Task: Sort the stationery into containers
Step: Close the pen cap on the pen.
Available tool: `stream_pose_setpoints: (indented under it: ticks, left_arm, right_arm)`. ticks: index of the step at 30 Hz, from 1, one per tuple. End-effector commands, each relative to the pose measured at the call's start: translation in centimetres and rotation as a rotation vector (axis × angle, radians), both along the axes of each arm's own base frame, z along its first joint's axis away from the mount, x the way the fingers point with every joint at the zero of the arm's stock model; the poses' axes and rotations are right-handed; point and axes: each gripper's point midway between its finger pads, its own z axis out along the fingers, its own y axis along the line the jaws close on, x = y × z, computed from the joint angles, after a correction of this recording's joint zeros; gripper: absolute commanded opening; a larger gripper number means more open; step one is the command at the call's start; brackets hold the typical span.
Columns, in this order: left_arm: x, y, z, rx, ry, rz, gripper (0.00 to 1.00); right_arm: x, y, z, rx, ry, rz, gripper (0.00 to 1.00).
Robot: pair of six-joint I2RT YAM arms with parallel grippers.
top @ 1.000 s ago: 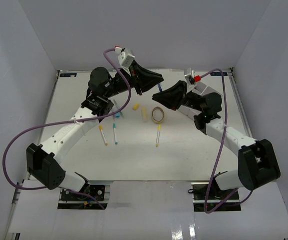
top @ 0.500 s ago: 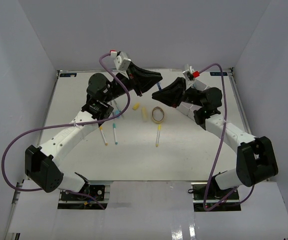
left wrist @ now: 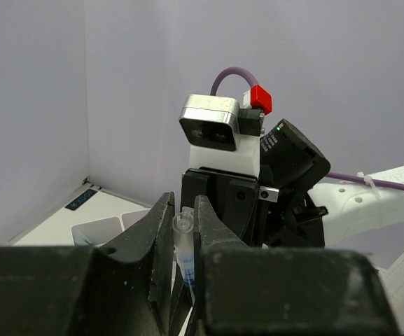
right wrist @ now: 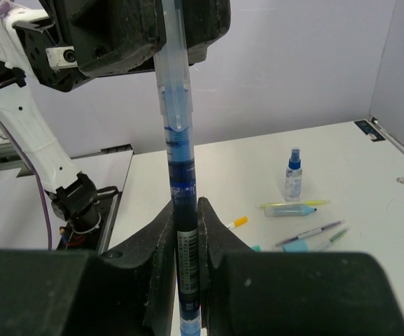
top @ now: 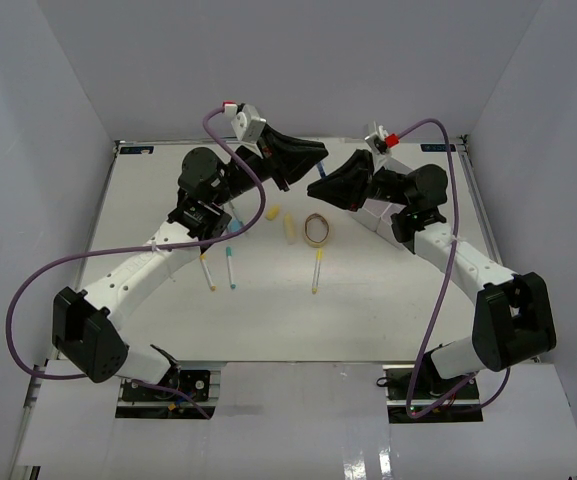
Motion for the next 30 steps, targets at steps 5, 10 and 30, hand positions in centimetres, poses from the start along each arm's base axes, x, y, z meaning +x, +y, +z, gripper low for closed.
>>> stream_pose_setpoints:
  ticks: [5, 10, 30]
  left_arm:
    - [-7.7, -2.7, -22.7, 0.520, 0.611, -0.346, 0.00]
    - [-8.6, -3.0, -23.8, 0.511, 0.637, -0.394, 0.00]
    - [-7.2, -2.8, -19.9, 0.553, 0.578, -0.308, 0.00]
  right_arm:
    - [-2.0, -2.6, 14.3, 0.334, -0.320, -0.137, 0.08]
    - [-2.0, -2.7, 14.4, 0.344, -0.319, -0.130, 0.08]
    - [-2.3, -2.7, 9.1, 0.246, -0.215, -0.113, 0.08]
